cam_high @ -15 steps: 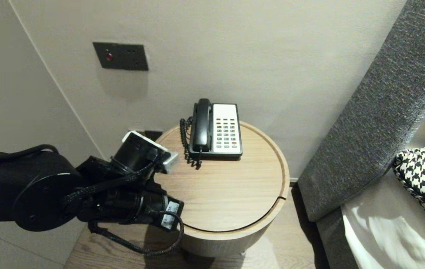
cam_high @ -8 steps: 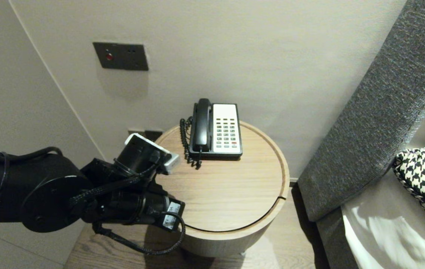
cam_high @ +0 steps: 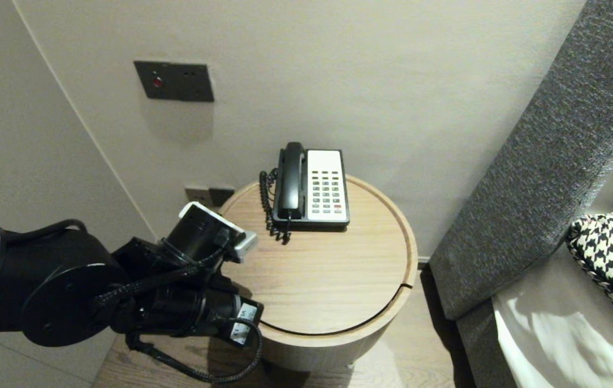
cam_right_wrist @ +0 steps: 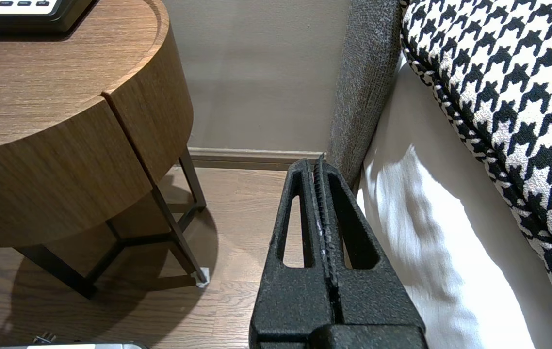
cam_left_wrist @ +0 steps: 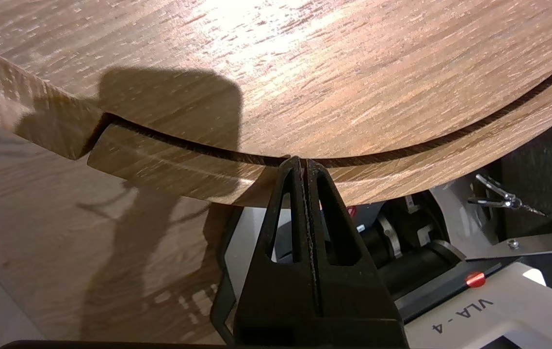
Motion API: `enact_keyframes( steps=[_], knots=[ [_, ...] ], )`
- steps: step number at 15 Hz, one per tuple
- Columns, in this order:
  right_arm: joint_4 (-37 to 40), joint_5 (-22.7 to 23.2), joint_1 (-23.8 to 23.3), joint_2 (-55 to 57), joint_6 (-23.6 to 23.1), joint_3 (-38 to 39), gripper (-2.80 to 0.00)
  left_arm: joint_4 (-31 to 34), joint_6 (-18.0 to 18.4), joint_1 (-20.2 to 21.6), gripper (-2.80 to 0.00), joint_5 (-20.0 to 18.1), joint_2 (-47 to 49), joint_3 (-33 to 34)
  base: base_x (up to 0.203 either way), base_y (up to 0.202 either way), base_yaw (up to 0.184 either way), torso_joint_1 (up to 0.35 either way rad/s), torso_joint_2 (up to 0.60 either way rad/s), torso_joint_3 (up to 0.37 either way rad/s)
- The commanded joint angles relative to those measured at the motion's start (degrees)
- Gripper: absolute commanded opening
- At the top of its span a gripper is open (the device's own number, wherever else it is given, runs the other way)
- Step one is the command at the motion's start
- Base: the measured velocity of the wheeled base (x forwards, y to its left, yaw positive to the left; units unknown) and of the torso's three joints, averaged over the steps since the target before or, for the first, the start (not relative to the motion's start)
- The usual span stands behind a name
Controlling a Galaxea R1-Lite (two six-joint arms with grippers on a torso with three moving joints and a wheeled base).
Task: Open the nightstand drawer
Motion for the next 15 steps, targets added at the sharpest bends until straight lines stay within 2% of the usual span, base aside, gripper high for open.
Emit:
enact_keyframes(
  steps=[1, 8, 15],
  knots=[
    [-0.04, -0.02, 0.01, 0.07, -0.01, 2.29, -2.80, 0.46, -0.16, -0.04, -2.80, 0.07, -0.25, 0.41, 0.000, 0.000, 0.000, 0.000, 0.00, 0.000],
    [-0.04, -0.02, 0.01, 0.07, -0.01, 2.29, -2.80, 0.20, -0.16, -0.22, -2.80, 0.33, -0.60, -0.39, 0.000, 0.000, 0.000, 0.000, 0.00, 0.000],
    [-0.04, -0.02, 0.01, 0.06, -0.01, 2.29, -2.80, 0.24, 0.04, -2.09, -2.80, -0.08, -0.52, 2.47, 0.000, 0.000, 0.000, 0.000, 0.00, 0.000]
  ],
)
